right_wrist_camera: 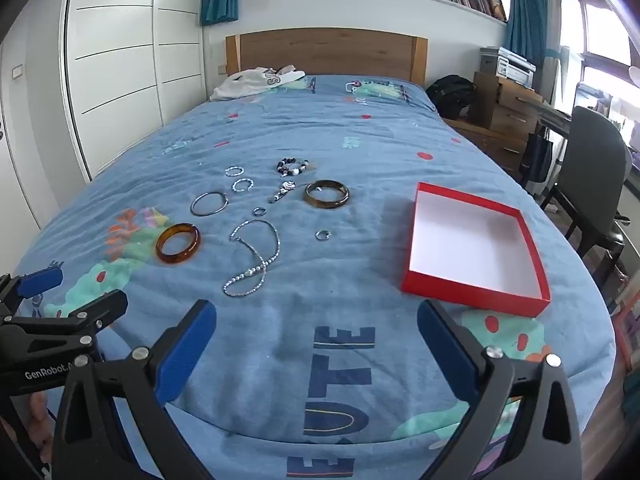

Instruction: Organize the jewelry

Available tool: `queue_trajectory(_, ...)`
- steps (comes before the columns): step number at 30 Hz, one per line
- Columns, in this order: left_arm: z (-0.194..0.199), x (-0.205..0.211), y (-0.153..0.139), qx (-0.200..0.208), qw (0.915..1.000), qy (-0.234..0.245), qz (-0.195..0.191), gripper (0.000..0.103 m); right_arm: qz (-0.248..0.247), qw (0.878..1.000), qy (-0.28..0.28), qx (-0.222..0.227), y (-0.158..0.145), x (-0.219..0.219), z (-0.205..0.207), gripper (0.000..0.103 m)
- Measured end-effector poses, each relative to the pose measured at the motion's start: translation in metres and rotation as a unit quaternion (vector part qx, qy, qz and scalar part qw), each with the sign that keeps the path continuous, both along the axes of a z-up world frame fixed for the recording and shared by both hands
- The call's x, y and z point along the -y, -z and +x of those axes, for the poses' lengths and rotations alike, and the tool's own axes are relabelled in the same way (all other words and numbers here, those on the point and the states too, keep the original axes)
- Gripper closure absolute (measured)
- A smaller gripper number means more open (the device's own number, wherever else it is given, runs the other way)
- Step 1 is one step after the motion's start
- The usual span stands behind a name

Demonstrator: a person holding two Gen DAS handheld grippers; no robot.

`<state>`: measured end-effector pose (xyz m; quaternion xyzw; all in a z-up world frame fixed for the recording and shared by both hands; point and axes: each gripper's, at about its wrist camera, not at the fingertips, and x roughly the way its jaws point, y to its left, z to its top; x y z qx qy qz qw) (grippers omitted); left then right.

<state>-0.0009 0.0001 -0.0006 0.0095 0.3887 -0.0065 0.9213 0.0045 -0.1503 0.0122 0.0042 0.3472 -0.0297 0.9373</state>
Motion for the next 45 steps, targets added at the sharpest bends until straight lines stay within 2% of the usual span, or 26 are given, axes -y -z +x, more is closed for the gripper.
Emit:
queue_trajectory(5, 0.001, 0.008, 0.002, -0.006, 0.9999, 0.002, 0.011, 0.001, 0.003, 1.000, -0.002, 0.001, 0.003, 0.001, 0.001, 0.001)
queue_trajectory(7, 0.001, 0.003, 0.003, -0.008, 1.0000, 0.003, 0.000, 0.001, 0.000, 1.000, -0.001, 0.000, 0.003, 0.000, -0.003, 0.001)
queue_trajectory(16, 0.002, 0.002, 0.004, -0.008, 1.0000, 0.000, -0.005, 0.001, -0.022, 0.999, 0.005, -0.026, -0.002, -0.011, 0.002, 0.001)
queue_trajectory(45, 0.008, -0.003, 0.010, -0.024, 0.9997, -0.004, -0.010, 0.001, 0.007, 0.998, 0.026, -0.054, 0.000, 0.000, 0.007, 0.001)
